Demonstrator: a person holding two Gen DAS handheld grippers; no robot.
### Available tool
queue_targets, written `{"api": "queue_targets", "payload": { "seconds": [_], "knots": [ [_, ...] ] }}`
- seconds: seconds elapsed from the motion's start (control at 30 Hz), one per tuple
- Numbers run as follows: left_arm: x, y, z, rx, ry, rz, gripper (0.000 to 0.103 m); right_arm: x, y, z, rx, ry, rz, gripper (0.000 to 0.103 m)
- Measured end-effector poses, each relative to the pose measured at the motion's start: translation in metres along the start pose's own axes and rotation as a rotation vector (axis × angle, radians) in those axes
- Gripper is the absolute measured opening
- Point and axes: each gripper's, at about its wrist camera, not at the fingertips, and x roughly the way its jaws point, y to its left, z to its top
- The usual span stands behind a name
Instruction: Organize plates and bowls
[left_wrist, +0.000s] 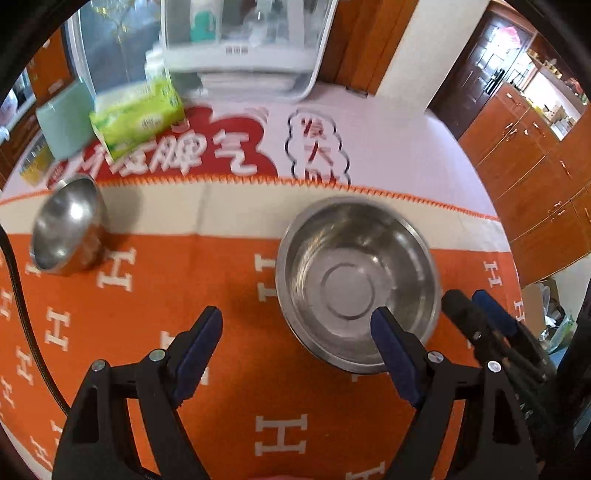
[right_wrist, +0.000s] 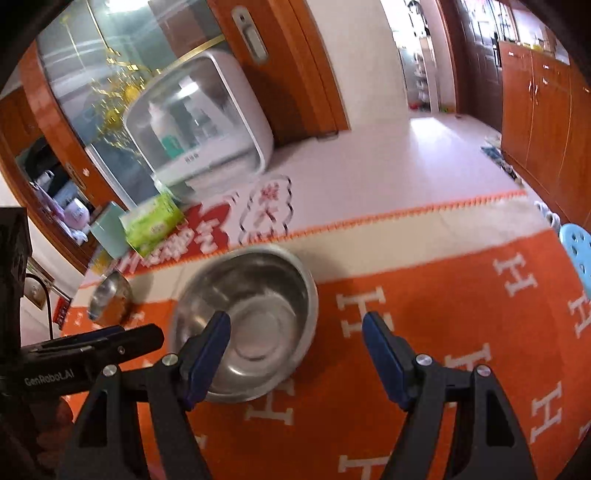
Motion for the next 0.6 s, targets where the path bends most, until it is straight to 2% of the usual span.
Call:
{"api": "queue_targets", "payload": {
  "seconds": [0.47,0.6],
  "knots": [
    [0.063,0.016,-0.002,-0.088,0.143,-0.038,0.079,0.044,-0.019,-0.012,0.123,0.082,0.035,0.074],
    [0.069,0.016,-0.002,-0.088,0.143,-0.034,0.075,0.047,-0.021,-0.011,0.133,0.066,0.048,0.074]
  ]
}}
